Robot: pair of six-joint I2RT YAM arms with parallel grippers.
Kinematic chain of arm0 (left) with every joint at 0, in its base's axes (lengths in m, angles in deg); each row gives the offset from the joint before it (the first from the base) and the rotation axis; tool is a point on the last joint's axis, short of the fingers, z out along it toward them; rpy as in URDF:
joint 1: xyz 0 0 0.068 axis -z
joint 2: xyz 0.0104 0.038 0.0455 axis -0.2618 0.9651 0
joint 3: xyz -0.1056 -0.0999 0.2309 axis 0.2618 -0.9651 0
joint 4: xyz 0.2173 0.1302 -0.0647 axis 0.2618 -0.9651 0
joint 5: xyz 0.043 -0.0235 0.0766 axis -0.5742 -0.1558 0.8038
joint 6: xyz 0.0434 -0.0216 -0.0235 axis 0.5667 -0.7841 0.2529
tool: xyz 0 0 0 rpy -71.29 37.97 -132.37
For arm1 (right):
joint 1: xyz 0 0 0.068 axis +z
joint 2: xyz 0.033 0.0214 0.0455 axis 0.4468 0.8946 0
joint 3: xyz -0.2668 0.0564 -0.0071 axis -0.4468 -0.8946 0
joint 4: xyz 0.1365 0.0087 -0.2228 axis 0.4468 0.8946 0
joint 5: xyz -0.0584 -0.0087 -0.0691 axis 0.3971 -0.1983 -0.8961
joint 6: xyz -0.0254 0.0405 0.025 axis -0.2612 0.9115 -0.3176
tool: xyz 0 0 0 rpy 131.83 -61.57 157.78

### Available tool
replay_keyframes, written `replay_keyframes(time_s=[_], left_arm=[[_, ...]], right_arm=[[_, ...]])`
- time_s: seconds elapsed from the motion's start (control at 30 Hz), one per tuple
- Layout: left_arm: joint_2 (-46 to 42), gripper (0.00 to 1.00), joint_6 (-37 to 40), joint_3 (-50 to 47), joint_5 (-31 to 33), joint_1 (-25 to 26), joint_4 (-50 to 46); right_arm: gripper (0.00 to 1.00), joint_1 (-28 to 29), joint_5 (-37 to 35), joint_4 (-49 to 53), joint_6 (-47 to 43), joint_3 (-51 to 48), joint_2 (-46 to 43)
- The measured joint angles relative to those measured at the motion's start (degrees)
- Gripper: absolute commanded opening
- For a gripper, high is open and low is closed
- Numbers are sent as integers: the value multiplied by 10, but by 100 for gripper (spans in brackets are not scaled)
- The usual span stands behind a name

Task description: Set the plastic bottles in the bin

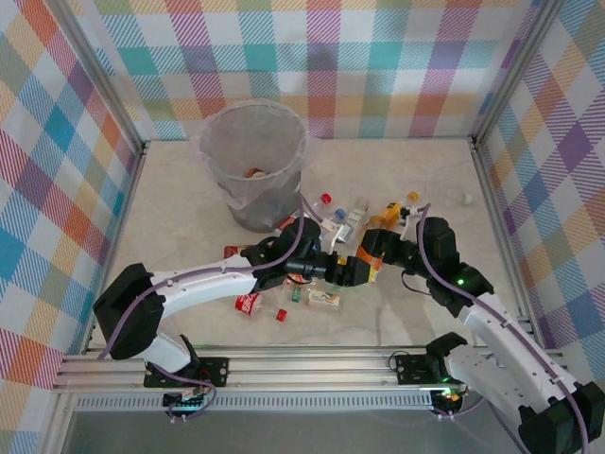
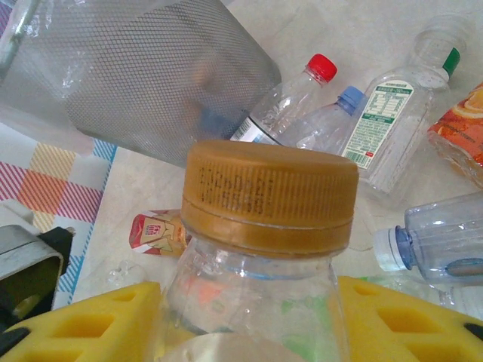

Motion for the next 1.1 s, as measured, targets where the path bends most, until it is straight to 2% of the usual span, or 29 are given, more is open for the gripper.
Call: replay_keyframes(time_s=[0.3,0.43,0.63,0.73,0.87,1.1], left_arm=[[19,74,-27,8,-3,2,34],[22,62,-32,11,-4,4,34],[23,51,-31,11,-4,4,34],[22,50,-31,11,-4,4,33],[14,50,-29,13,-3,5,19],[-38,51,-7,36,11,2,-57]], right_arm=[[50,0,0,0,6,0,-9],[50,0,0,0,9,0,-17],[52,0,-1,1,10,0,-22],[64,0,-2,1,9,0,-24],[84,0,-1,18,-4,9,-27],[99,0,0,64,-66,78,-75]])
